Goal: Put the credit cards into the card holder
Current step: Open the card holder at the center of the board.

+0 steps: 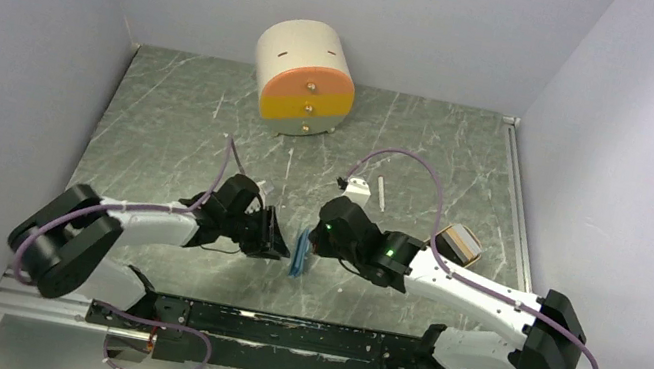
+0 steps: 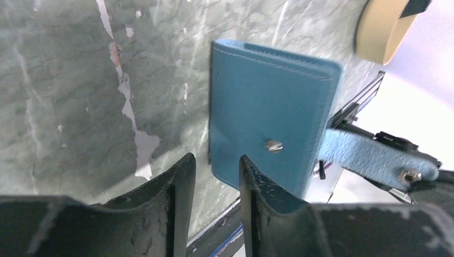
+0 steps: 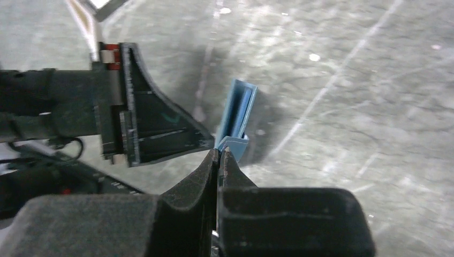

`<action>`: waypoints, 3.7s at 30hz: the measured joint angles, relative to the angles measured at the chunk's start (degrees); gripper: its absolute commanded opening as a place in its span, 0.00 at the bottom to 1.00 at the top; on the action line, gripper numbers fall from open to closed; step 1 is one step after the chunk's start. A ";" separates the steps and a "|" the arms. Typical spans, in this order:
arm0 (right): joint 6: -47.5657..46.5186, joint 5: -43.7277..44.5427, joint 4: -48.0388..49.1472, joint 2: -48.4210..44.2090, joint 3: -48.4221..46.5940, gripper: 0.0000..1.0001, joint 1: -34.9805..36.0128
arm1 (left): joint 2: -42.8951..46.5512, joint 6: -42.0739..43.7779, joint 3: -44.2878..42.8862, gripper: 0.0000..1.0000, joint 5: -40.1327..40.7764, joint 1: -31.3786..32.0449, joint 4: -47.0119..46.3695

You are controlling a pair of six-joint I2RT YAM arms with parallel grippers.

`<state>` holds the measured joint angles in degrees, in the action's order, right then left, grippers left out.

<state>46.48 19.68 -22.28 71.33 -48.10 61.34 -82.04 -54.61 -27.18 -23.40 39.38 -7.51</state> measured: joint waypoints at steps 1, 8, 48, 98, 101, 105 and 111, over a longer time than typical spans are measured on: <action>0.04 -1.07 1.01 -0.87 0.00 0.00 0.00 | 1.84 0.13 -0.02 0.48 0.79 -0.02 1.27; 1.31 -6.69 6.67 -2.12 0.00 0.00 0.00 | 15.76 1.16 -0.02 0.58 6.03 -2.93 7.50; 1.75 -10.51 6.58 -11.56 19.63 0.00 -13.29 | 1.51 3.21 3.19 0.53 -3.89 -4.31 -4.44; 4.09 -22.01 25.77 12.13 16.33 0.13 -6.99 | 7.82 2.32 1.07 0.22 -4.92 -4.59 3.80; 4.09 -22.23 27.21 13.11 16.26 0.12 -6.99 | 7.91 2.27 1.27 0.28 -5.33 -4.68 2.73; 4.28 -22.51 29.70 14.45 16.24 0.12 -6.99 | 9.68 2.21 2.19 0.17 -5.60 -4.68 1.51; 4.48 -22.47 30.73 14.69 16.44 0.12 -6.99 | 10.84 2.93 2.75 0.09 -5.31 -4.74 1.22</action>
<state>50.96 -2.79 8.45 86.02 -31.66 54.35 -71.20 -51.68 -24.43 -28.71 34.63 -6.28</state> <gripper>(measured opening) 0.119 0.110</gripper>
